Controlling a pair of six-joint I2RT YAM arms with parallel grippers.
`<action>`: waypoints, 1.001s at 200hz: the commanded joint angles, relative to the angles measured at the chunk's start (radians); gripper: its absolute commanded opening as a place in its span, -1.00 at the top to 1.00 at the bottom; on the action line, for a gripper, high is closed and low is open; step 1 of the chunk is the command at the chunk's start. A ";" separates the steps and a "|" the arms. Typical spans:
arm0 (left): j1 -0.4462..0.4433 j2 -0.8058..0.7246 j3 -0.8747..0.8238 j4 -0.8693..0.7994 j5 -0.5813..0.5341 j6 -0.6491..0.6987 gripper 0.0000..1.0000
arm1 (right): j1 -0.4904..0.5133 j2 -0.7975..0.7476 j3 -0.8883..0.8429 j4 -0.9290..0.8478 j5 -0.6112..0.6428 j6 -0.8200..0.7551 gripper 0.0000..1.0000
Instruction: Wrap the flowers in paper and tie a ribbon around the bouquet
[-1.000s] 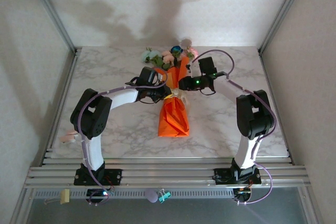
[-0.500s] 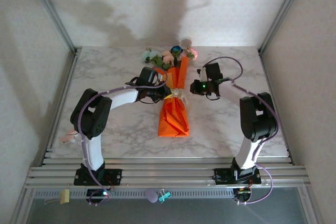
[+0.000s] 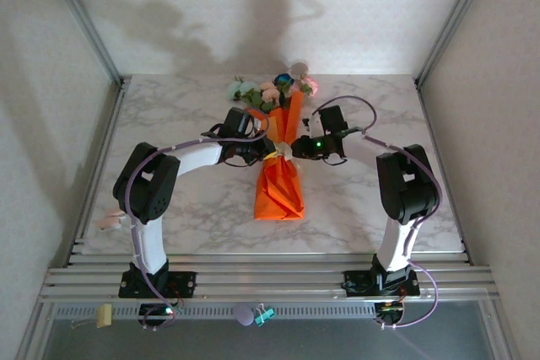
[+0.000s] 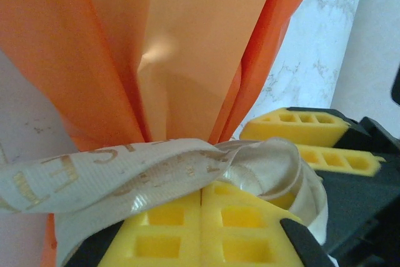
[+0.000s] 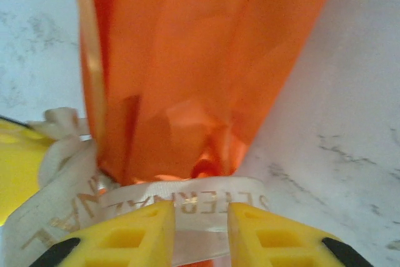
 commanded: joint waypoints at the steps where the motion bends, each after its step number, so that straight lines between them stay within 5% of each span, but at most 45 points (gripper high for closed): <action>1: 0.007 -0.011 0.015 -0.007 0.006 0.004 1.00 | 0.021 -0.047 -0.014 -0.003 -0.016 -0.002 0.41; 62: 0.008 -0.015 0.009 -0.010 0.009 0.007 1.00 | 0.078 -0.043 -0.001 -0.060 0.077 -0.035 0.07; 150: 0.010 -0.017 0.009 -0.022 0.005 0.015 1.00 | 0.062 -0.135 -0.058 -0.022 0.206 0.094 -0.07; 200: 0.011 -0.011 0.010 -0.018 0.007 0.012 1.00 | -0.003 -0.179 -0.205 0.152 0.188 0.321 -0.04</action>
